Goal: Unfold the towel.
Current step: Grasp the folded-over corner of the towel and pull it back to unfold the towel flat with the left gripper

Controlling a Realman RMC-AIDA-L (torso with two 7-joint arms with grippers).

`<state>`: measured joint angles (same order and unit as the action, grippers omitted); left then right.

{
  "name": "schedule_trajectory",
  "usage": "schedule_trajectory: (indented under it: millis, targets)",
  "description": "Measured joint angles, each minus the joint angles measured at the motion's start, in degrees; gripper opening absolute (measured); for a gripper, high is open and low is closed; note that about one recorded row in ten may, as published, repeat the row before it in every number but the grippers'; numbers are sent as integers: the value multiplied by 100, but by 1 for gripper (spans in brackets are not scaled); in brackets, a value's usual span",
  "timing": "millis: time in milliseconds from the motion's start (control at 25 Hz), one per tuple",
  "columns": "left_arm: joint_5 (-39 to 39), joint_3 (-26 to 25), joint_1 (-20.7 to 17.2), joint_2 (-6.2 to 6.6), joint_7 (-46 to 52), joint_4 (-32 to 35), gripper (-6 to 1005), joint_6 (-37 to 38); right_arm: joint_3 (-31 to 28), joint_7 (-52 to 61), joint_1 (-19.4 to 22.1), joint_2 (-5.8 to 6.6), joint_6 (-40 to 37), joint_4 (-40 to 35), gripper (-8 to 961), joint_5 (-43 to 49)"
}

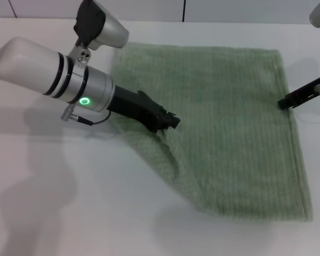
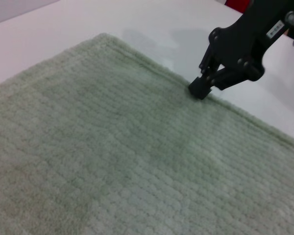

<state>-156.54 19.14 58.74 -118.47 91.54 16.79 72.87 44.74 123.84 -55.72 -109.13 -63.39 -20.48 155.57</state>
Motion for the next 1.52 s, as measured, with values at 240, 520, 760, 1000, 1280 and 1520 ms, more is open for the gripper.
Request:
schedule_trajectory:
  millis: [240,520,760,1000,1280,1520]
  targets:
    - [239,32,-131,0,-50,328,60,577,2,0,0,5,-8,0,-1,0]
    - [357,39,-274,3,-58,609,66,1048,9,0,-3,16,-7,0,-1,0]
    - [372,65,-398,16,-21,758,70,1370,9,0,-17,16,-7,0,-1,0]
    - [373,243,-544,22,84,920,75,1542,9,0,-18,16,-6,0,0,0]
    - [382,331,-740,30,175,1220,80,1962,9,0,-19,21,-9,0,0,0]
    - [360,426,-928,39,286,1422,85,2196,17,0,-25,24,-7,0,0,0]
